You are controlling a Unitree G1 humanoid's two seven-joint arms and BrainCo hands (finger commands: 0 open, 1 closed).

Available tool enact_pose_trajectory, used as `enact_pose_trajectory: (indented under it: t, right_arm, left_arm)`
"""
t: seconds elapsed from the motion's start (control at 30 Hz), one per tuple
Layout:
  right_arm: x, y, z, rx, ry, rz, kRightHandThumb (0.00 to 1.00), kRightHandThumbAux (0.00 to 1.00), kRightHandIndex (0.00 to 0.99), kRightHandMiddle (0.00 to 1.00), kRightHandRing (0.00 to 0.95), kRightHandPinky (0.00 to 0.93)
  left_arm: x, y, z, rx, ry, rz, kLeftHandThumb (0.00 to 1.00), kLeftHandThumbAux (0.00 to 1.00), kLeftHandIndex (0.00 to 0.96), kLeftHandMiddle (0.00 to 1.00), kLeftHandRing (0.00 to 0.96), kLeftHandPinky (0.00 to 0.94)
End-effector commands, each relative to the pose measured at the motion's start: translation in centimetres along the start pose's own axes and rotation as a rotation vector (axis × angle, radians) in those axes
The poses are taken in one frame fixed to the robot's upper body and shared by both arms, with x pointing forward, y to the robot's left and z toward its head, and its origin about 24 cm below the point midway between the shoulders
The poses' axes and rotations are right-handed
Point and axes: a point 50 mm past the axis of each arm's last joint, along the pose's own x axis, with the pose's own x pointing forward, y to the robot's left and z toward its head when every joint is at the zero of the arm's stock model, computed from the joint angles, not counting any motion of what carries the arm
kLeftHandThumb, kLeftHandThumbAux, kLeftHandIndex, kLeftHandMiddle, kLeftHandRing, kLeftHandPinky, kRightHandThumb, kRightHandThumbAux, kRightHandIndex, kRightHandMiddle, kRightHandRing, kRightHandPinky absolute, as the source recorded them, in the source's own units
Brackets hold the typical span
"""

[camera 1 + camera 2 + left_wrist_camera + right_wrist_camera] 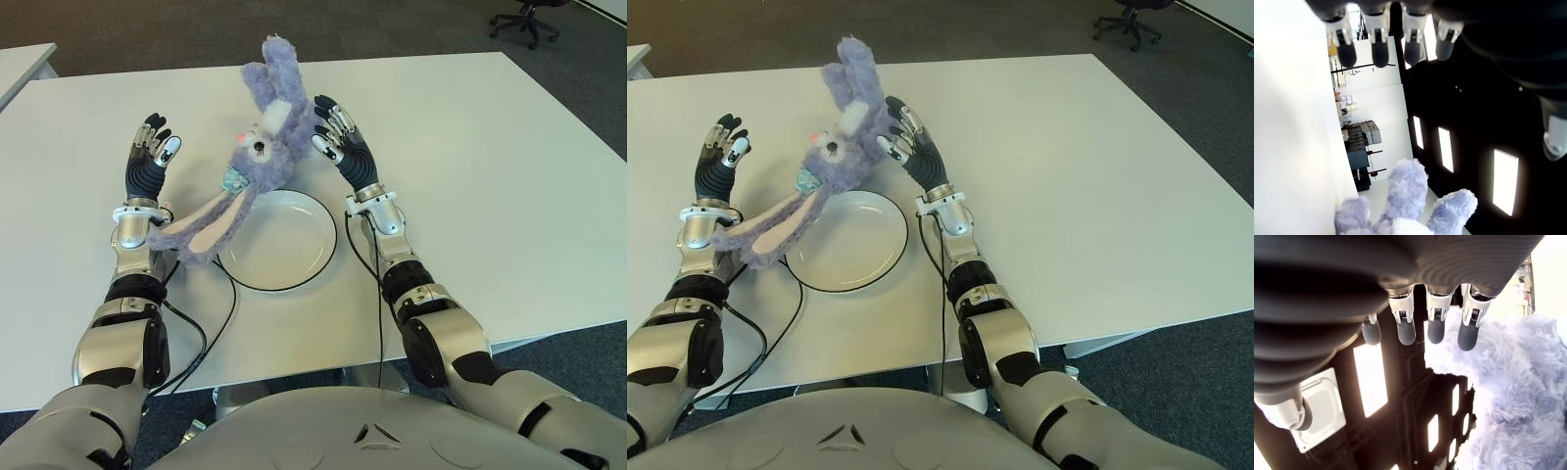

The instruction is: Put the doll into the plate.

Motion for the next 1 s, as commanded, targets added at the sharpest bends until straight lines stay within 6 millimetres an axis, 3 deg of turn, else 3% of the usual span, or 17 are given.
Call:
enact_pose_trajectory:
  t: [0.03, 0.53, 1.0]
  right_arm:
    - [-3.39, 0.94, -3.21, 0.089, 0.15, -0.068, 0.354, 0.482, 0.061, 0.013, 0.035, 0.097]
    - [-3.19, 0.6, -3.59, 0.091, 0.186, -0.121, 0.356, 0.44, 0.041, 0.009, 0.011, 0.034]
    - [-2.62, 0.48, -3.9, 0.07, 0.24, -0.168, 0.308, 0.432, 0.003, 0.0, 0.0, 0.042]
  left_arm:
    - [-3.83, -0.93, -4.24, -0.028, 0.174, -0.008, 0.0, 0.45, 0.012, 0.091, 0.093, 0.103]
    - [-3.74, -0.99, -4.3, -0.034, 0.183, -0.008, 0.0, 0.451, 0.004, 0.085, 0.092, 0.111]
    - [-3.61, -0.9, -4.2, -0.028, 0.18, -0.009, 0.0, 0.447, 0.009, 0.089, 0.094, 0.107]
